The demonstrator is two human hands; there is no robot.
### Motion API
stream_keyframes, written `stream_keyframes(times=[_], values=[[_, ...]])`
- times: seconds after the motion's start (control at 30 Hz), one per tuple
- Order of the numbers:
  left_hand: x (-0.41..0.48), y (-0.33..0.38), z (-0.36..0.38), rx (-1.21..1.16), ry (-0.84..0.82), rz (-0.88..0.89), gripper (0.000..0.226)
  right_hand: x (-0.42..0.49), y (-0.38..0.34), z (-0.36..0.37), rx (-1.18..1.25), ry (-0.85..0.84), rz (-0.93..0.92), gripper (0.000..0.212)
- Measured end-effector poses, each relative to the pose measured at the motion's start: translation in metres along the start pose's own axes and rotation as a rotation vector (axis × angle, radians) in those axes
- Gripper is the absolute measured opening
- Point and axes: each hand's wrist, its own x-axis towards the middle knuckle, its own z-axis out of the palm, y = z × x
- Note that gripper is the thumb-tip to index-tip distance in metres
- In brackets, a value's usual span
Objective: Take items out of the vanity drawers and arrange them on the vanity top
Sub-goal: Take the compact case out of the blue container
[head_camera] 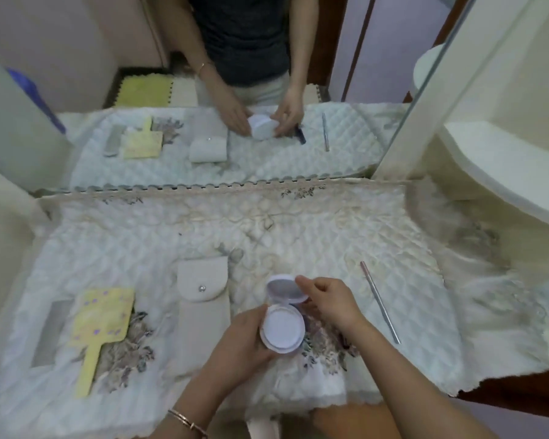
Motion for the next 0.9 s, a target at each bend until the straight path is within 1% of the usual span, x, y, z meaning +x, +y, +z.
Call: stream_keyframes(times=[0.07,0.1,0.13,0.23,0.27,0.33,0.4,0.5,0.6,0.7,0.73,0.83,0.9], values=[[0.000,-0.005,0.012,0.101,0.042,-0.047,0.083,0.008,0.003,-0.001,-0.035,-0.043,-0.042,0.049],[-0.001,-0.003,0.016,0.121,0.055,-0.081,0.091,0.011,0.001,-0.001,-0.054,-0.063,-0.061,0.048],[-0.003,-0.001,0.018,0.124,0.063,-0.108,0.095,0.012,0.000,-0.001,-0.082,-0.090,-0.079,0.048],[-0.004,0.006,0.025,0.150,0.122,-0.122,0.093,0.018,-0.001,-0.001,-0.161,-0.150,-0.152,0.053],[-0.004,0.005,0.028,0.172,0.145,-0.115,0.091,0.019,-0.001,-0.001,-0.170,-0.158,-0.163,0.051],[-0.004,0.002,0.031,0.198,0.166,-0.118,0.087,0.019,-0.002,-0.003,-0.158,-0.179,-0.181,0.039],[-0.003,0.002,0.030,0.195,0.145,-0.143,0.084,0.020,-0.002,-0.005,-0.179,-0.193,-0.227,0.032],[0.002,0.005,0.024,0.189,0.121,-0.167,0.080,0.023,-0.005,-0.009,-0.188,-0.143,-0.283,0.025],[0.011,0.004,0.018,0.224,0.084,-0.153,0.080,0.029,-0.008,-0.010,-0.157,-0.089,-0.249,0.027],[0.020,0.003,0.014,0.258,0.070,-0.109,0.077,0.041,-0.010,-0.011,-0.155,-0.013,-0.176,0.047],[0.022,0.003,0.014,0.256,0.068,-0.103,0.077,0.045,-0.011,-0.011,-0.157,0.004,-0.145,0.051],[0.026,0.008,0.014,0.250,0.054,-0.107,0.078,0.055,-0.014,-0.009,-0.096,0.037,-0.065,0.047],[0.029,0.010,0.015,0.257,0.054,-0.109,0.080,0.059,-0.016,-0.006,-0.079,0.065,-0.044,0.044]])
